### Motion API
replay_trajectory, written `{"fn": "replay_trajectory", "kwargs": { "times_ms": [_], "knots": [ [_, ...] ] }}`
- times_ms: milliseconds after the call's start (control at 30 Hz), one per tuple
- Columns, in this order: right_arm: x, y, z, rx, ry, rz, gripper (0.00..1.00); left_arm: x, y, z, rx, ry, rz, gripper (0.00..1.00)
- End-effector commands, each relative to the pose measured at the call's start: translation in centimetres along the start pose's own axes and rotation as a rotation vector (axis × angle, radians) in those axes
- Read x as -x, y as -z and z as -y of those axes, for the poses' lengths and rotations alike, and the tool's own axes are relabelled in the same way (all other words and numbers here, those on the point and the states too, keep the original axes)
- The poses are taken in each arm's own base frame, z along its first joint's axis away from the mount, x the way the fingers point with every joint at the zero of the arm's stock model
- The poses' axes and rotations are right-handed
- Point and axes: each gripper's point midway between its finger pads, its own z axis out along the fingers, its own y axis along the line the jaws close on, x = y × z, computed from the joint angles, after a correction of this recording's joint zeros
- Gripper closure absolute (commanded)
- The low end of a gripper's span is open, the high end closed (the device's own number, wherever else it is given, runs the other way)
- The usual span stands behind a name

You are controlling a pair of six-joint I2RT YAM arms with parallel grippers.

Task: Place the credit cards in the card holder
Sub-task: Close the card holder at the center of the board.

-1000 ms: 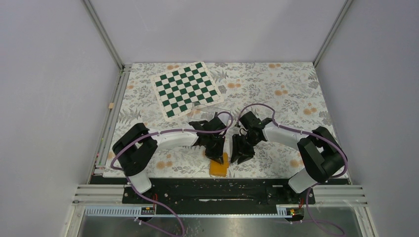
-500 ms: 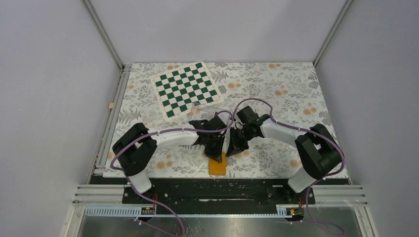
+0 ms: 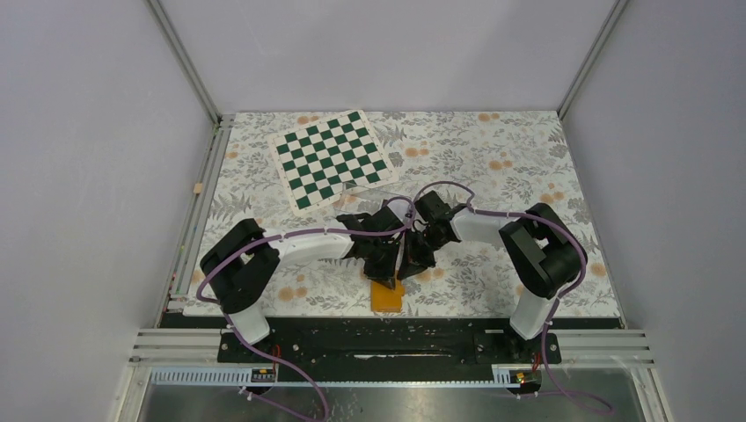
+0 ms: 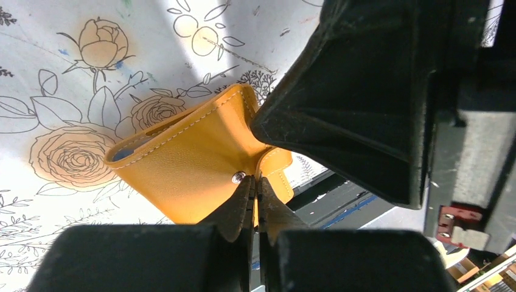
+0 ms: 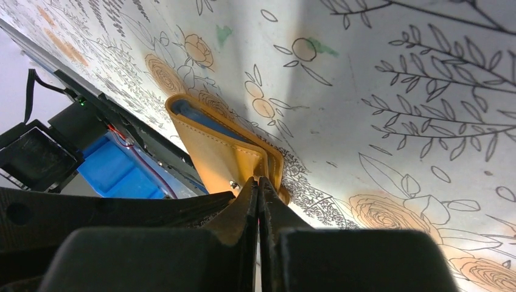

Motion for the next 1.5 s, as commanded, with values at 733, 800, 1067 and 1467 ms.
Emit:
{"fn": "replay_trajectory", "kwargs": {
  "times_ms": [733,800,1067,1467],
  "knots": [
    [-1.1,-0.7,2.2,-0.069,-0.001,-0.001,1.0,2.2,1.9,-1.0,0.095,-0.098,0.093,1.0],
    [-1.1,-0.4,2.0,-0.063,0.009,0.007,1.0,2.2,2.0,-0.8,0.087,-0.102,0.092,1.0],
    [-1.1,1.7,-0.2,0.011,0.057,0.085,0.82,1.7,2.9,0.3,0.043,-0.068,0.079,0.99],
    [-0.8,1.7,-1.2,0.081,0.048,0.124,0.43,-0.3,2.6,2.4,-0.063,-0.057,0.062,1.0]
  ]
}}
